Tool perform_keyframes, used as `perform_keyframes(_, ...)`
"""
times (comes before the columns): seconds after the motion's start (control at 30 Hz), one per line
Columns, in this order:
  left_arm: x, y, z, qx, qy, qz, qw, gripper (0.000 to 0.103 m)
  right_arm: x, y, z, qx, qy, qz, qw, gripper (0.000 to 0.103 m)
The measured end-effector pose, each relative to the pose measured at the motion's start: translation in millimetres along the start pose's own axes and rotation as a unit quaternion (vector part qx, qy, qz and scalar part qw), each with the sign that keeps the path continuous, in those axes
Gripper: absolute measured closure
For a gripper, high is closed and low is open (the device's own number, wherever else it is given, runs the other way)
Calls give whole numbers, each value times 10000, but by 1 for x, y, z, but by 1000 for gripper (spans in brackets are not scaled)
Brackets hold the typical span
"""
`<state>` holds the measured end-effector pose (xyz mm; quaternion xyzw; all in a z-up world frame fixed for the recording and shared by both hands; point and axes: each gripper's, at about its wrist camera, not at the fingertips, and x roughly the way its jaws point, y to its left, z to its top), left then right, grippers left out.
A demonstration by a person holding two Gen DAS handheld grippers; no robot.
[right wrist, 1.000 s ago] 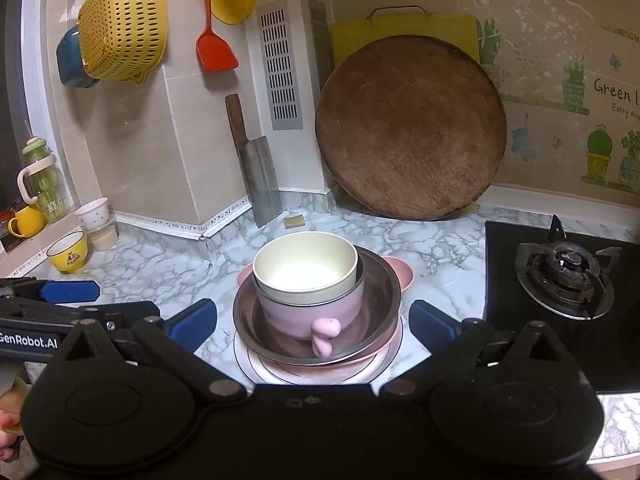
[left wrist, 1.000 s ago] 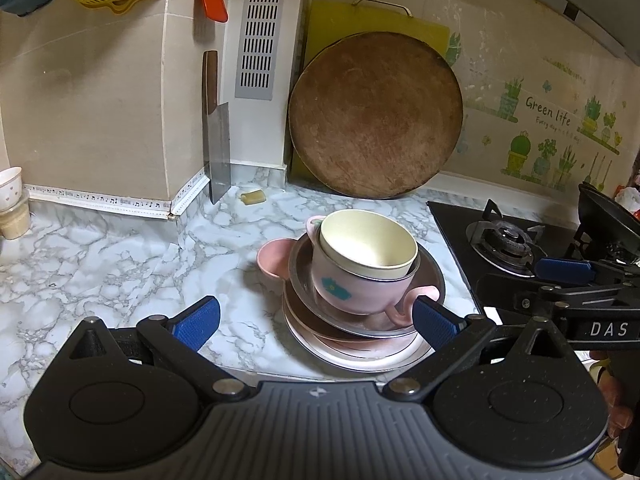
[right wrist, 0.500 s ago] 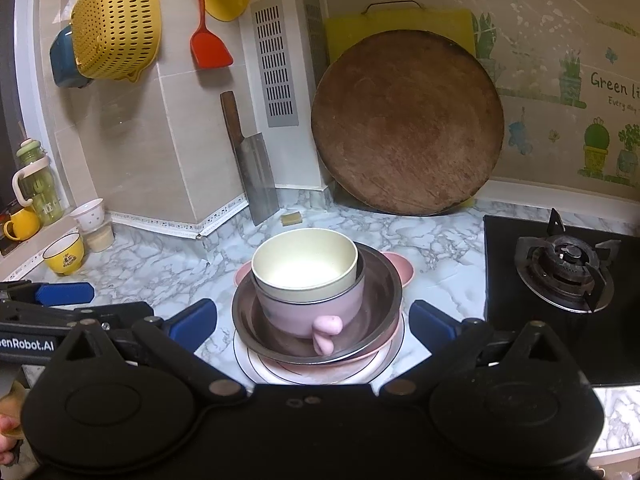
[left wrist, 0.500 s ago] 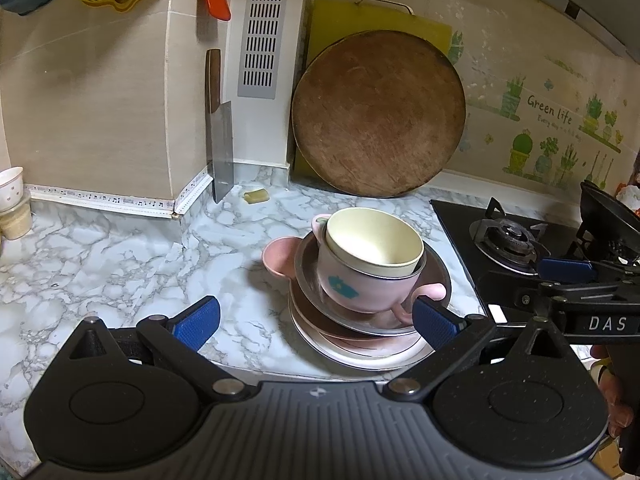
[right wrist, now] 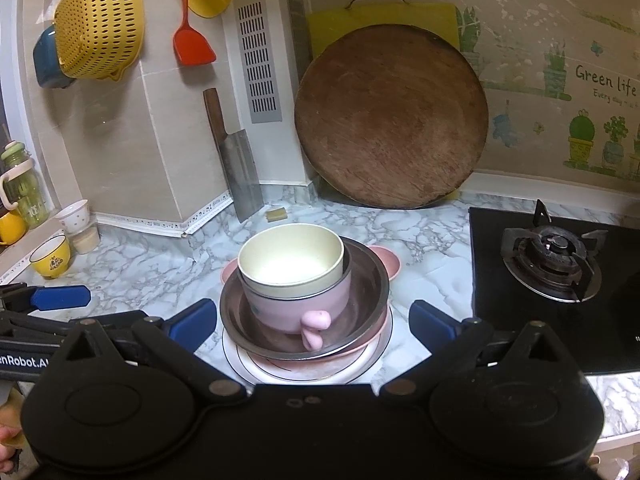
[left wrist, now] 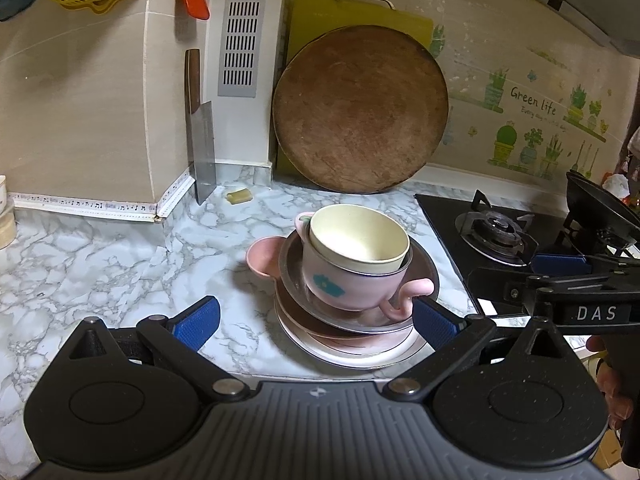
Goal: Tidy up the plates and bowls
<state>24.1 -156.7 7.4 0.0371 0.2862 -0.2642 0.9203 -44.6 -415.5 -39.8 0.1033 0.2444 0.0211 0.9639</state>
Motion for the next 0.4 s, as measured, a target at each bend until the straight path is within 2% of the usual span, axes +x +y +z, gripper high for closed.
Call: perform_keyframes(0.4, 2, 5, 2, 60, 6, -144, 9999, 0, 1, 5, 1, 18, 13, -59, 10000, 0)
